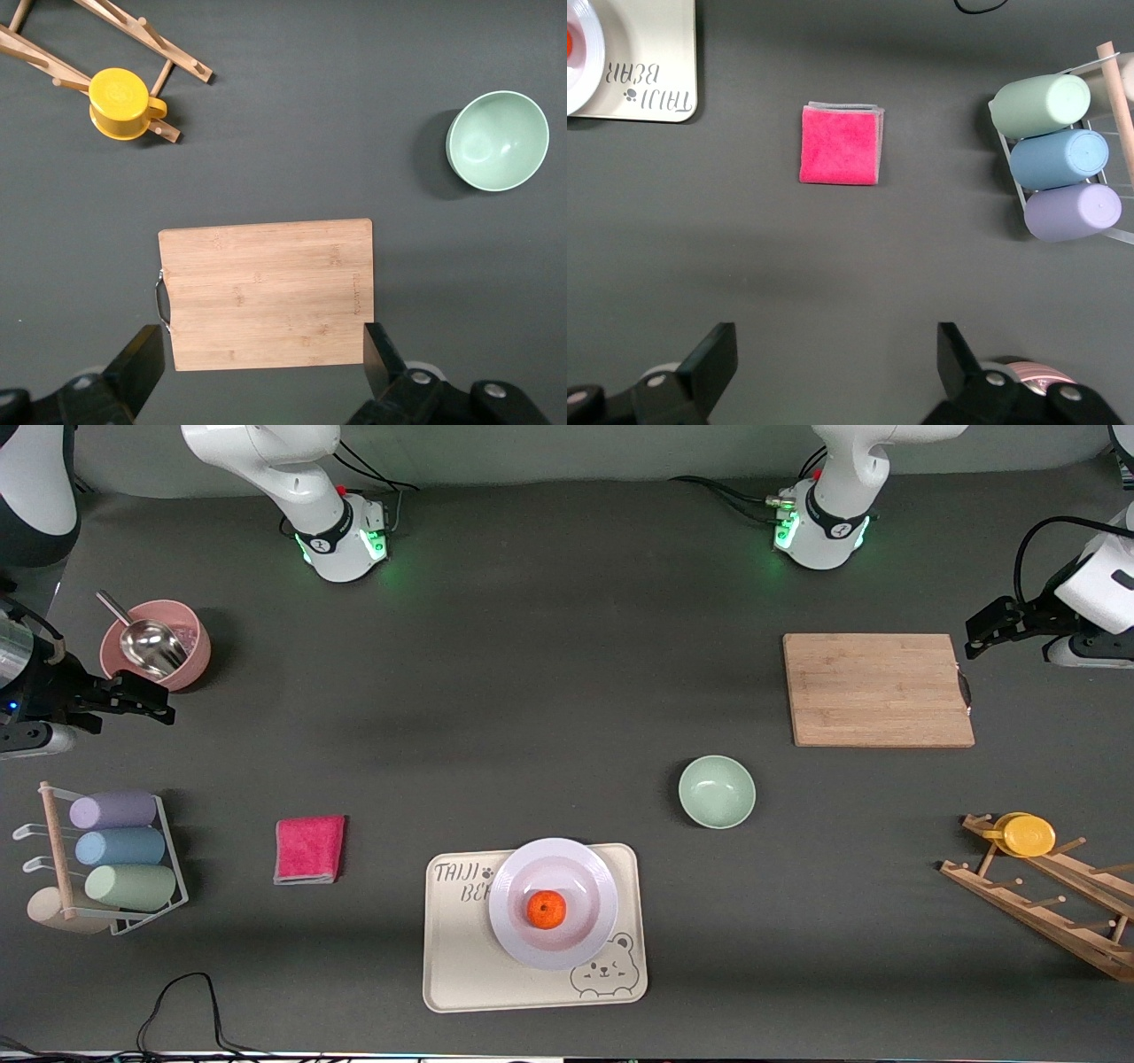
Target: Place orange and plate with both arms
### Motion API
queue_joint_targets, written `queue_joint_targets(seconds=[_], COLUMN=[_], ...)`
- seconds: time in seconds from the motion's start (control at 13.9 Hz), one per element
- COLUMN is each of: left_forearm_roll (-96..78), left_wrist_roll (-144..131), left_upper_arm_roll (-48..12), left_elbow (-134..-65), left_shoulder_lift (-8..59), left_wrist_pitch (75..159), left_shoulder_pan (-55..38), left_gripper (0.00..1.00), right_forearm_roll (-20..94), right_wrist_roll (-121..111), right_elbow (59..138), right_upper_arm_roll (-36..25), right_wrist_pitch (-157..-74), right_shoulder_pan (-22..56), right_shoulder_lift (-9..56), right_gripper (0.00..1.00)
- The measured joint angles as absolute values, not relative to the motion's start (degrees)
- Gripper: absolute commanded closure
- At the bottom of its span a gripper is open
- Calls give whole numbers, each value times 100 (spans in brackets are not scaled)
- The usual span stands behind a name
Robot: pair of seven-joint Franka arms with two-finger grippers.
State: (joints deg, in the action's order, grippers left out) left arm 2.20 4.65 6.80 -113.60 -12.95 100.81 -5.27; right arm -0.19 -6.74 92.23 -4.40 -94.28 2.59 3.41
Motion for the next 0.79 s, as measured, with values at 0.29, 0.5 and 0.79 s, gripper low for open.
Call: queue_joint_targets(seconds=[0.29,0.5,0.79], left_forearm_roll=[309,354,352], left_wrist_roll=[465,465,465], left_upper_arm_roll=[680,680,673], left_elbow=[-11352,-11338,-11222], left_shoulder_lift=[-1300,-1349,-1370], left_wrist_pitch=[10081,10081,9891], left_shoulder_pan=[-527,-527,-527], left_gripper=[0,0,0], right_forearm_roll=[-25,-26,-26], right_wrist_roll=[-658,-651,-649], right_elbow=[9227,9228,9229], right_upper_arm_roll=[-450,-451,-452], right_wrist_pitch=[-9425,-9423,-9422], right_shoulder_pan=[258,257,256], right_shoulder_lift=[334,334,334], right_gripper=[0,0,0])
